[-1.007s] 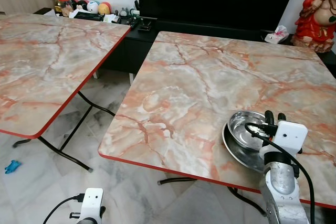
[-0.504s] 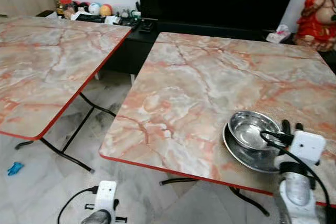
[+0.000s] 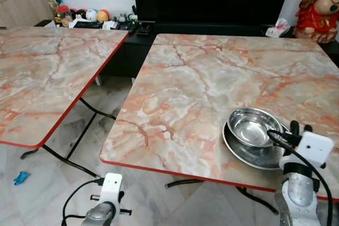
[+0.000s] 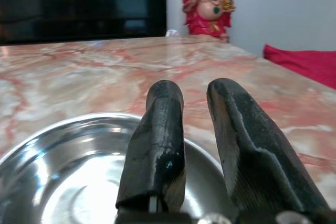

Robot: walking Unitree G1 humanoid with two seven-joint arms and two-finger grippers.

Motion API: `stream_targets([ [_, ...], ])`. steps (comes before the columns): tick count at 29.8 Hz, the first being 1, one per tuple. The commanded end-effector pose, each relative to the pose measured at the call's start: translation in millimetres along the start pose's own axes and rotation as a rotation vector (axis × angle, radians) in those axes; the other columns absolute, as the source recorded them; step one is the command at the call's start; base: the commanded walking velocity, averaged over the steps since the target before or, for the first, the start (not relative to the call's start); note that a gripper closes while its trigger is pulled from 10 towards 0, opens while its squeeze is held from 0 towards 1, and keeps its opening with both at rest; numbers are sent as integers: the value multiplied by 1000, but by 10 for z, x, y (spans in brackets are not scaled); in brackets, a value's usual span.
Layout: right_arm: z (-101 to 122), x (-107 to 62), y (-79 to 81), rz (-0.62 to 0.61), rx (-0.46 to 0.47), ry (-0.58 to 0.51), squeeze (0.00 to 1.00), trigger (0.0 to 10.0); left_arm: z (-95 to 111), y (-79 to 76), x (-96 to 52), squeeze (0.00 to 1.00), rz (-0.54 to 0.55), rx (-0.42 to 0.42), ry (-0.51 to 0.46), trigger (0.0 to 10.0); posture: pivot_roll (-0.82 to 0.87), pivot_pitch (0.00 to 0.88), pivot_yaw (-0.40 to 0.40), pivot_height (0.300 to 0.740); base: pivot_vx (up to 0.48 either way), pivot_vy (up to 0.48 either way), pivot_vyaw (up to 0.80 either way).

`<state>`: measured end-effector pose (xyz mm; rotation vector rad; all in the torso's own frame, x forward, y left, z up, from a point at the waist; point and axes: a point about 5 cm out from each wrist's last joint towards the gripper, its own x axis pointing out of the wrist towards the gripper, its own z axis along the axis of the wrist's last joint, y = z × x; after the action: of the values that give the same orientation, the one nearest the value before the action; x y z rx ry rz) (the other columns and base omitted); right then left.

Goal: Setting the table

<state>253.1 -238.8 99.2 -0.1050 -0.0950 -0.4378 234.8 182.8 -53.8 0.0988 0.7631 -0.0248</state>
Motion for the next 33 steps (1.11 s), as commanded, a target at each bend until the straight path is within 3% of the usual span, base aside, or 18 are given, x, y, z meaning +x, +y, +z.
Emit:
stream_targets([
  [1,-55,-6,50,26,6,28,0,10000,-102,53,-26,0,25,-10,33,10000,-41,0,-13,740,0,0,0],
  [8,-281,-36,7,5,-1,107,0,10000,-170,72,-48,0,40,-30,42,10000,-5,0,-24,740,0,0,0],
  [16,-109,24,-130,-49,-19,11,0,10000,-178,130,-60,0,62,-41,31,10000,-2,0,-36,740,0,0,0],
  [20,-14,36,-100,-33,-15,-36,0,10000,-212,145,-71,0,67,-40,41,10000,-12,0,-32,740,0,0,0],
  [33,-74,-79,5,-35,9,-13,0,10000,-308,139,-95,0,46,-25,77,10000,-32,0,-9,740,0,0,0],
])
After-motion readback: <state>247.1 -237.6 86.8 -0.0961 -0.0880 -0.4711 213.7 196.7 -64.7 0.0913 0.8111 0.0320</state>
